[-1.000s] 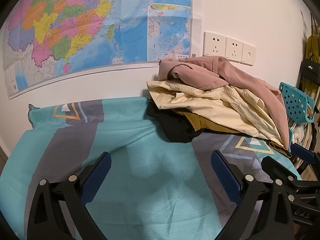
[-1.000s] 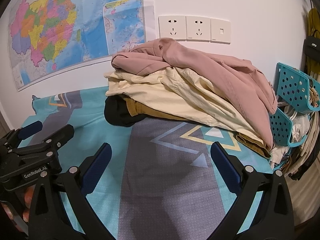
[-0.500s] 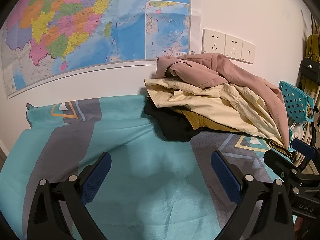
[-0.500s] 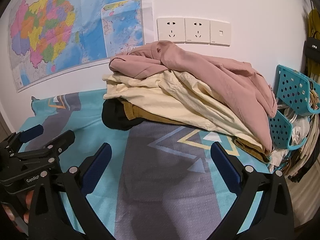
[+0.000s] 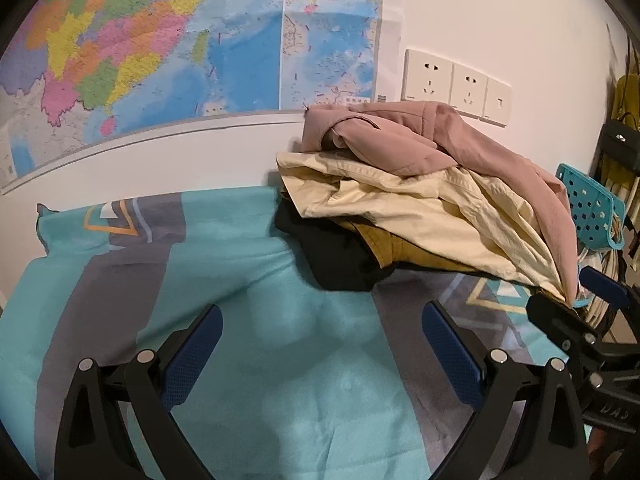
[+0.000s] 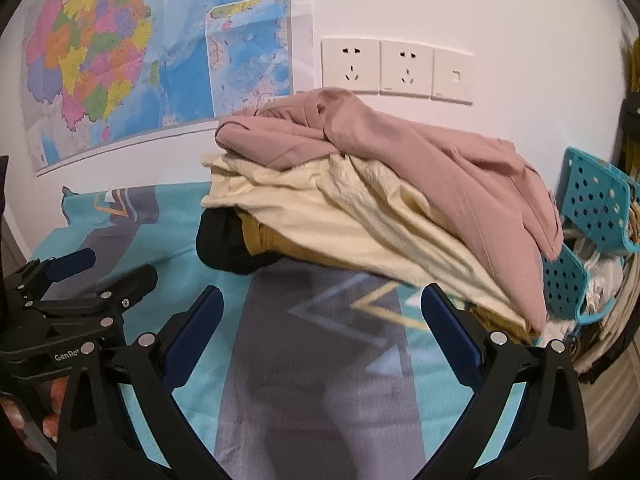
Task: Fold large clothes
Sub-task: 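Grasp the pink jacket collar with the right tool and lift it, then grasp the pink jacket collar with the left tool while the right tool holds it up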
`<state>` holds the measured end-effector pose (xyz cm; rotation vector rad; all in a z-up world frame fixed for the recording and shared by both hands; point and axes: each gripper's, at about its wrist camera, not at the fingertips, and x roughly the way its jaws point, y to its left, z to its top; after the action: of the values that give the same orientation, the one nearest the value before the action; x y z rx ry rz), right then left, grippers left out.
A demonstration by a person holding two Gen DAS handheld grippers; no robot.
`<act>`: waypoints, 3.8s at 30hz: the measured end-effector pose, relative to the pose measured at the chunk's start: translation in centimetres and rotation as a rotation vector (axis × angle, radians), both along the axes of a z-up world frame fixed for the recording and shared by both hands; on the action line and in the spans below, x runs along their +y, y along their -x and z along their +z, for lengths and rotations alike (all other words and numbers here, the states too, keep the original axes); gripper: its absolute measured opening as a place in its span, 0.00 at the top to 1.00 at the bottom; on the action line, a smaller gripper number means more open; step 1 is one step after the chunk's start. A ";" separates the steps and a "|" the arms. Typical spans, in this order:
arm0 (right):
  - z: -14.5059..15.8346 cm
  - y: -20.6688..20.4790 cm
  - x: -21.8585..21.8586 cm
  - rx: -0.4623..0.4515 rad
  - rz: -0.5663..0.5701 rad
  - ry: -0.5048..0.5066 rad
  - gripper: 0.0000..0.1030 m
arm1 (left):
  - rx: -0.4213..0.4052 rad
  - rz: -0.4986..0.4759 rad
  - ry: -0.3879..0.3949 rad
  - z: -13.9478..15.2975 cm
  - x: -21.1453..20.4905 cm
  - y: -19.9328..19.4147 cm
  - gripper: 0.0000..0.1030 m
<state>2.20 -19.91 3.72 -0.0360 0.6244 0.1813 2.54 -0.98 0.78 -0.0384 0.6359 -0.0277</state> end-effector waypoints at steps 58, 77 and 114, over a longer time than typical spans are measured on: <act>17.1 -17.6 -5.2 -0.201 0.221 -0.015 0.90 | -0.092 -0.312 0.180 2.3 0.8 -15.5 0.06; 29.7 -5.2 -11.3 -0.451 0.201 -0.130 0.92 | -0.298 -0.528 0.258 12.1 -2.0 -15.6 0.91; 20.0 5.0 1.5 -0.082 0.617 -0.557 0.92 | -0.232 -0.034 -0.206 20.7 18.1 11.9 0.91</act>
<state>-2.78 -18.36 23.75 0.3045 0.4480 0.9404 -9.39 17.14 21.47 0.1723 0.4052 0.0004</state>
